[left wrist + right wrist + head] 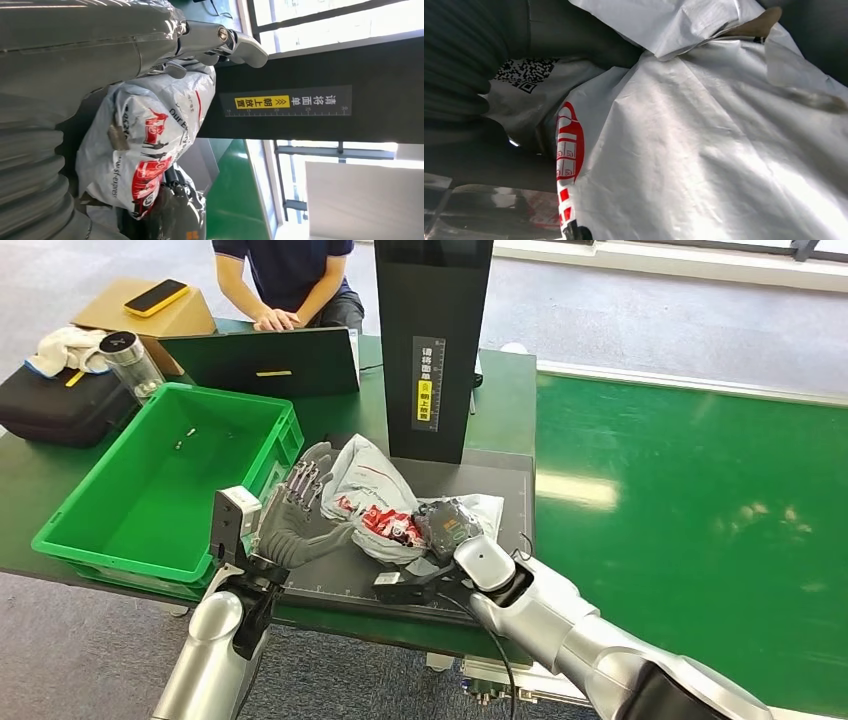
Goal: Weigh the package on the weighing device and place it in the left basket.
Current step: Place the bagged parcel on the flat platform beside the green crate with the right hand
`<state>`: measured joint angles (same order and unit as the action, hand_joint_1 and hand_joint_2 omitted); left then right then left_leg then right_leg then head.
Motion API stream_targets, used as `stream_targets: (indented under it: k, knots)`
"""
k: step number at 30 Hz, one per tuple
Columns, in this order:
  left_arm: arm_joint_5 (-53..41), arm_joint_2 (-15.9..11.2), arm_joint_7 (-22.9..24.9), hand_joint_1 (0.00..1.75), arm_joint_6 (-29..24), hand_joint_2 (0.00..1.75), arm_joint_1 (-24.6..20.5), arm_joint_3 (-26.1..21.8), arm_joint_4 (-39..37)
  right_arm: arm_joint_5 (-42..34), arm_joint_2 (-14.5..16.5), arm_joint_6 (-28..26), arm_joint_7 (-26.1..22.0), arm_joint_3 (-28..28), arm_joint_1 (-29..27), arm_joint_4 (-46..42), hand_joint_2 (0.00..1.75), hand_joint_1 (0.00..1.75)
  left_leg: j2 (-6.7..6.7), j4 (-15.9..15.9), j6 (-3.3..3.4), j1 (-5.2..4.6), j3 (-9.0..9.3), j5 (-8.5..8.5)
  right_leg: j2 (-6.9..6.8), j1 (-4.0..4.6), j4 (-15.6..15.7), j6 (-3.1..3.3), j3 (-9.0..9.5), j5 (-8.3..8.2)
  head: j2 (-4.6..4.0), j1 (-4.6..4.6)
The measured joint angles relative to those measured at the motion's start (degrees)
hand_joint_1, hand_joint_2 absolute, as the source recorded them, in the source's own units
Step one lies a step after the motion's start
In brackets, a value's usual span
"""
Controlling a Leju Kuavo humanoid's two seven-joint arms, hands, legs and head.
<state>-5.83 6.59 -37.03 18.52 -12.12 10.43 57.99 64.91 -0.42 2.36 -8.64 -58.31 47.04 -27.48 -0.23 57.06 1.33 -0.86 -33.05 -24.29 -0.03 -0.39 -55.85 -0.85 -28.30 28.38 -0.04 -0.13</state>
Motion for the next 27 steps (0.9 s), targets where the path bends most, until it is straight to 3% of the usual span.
stream_targets:
  k: [10, 11, 14, 15, 23, 27]
  knots:
    - [0.0, 0.0, 0.0, 0.0, -0.2, 1.75, 0.0, 0.0, 0.0, -0.1, 0.0, 0.5, 0.7, -0.5, 0.8, 1.4, 1.75, 1.75, -0.01, 0.0, 0.14, -0.02, 0.03, 0.09, 0.0, -0.02, 0.1, -0.17, 0.08, -0.15, -0.01, 0.0]
    - [-0.1, 0.0, 0.0, 0.0, -0.2, 1.75, 0.0, 0.0, 0.0, -0.3, 0.0, 0.8, 1.0, -0.5, 0.9, 1.4, 1.75, 1.55, 0.0, 0.0, 0.14, -0.02, 0.04, 0.09, 0.0, -0.02, 0.1, -0.17, 0.09, -0.16, -0.01, 0.0]
    - [-0.2, 0.0, 0.0, 0.0, -0.5, 1.75, 0.1, 0.0, 0.0, -0.9, 0.0, 1.2, 2.1, -0.5, 1.0, 1.9, 1.75, 0.24, -0.01, 0.0, 0.14, -0.02, 0.08, 0.09, 0.0, -0.02, 0.1, -0.18, 0.15, -0.16, 0.0, 0.0]
    - [-0.3, 0.0, 0.0, 0.0, -0.6, 1.75, 0.1, 0.0, 0.0, -1.1, 0.0, 0.6, 2.3, -0.5, 1.0, 2.0, 1.75, 0.0, -0.02, 0.0, 0.14, -0.02, 0.09, 0.09, 0.0, -0.02, 0.1, -0.18, 0.16, -0.16, 0.01, -0.01]
    - [-0.6, -0.1, -0.3, 0.0, -0.4, 1.75, 0.8, -0.1, 0.2, -2.3, 0.0, -15.0, 0.6, 0.3, -1.3, 2.2, 1.75, 0.0, 0.01, 0.0, 0.15, -0.02, 0.04, 0.1, 0.03, -0.02, 0.1, -0.24, 0.11, -0.25, 0.0, 0.0]
    - [-0.5, -0.3, 0.1, 0.0, -0.2, 1.75, 1.0, -0.2, 0.6, -3.1, -0.3, -19.3, 0.3, 2.3, -2.3, 1.7, 1.75, 0.0, 0.01, 0.0, 0.14, -0.02, -0.05, 0.1, 0.03, -0.01, 0.1, -0.25, 0.03, -0.25, -0.01, -0.01]
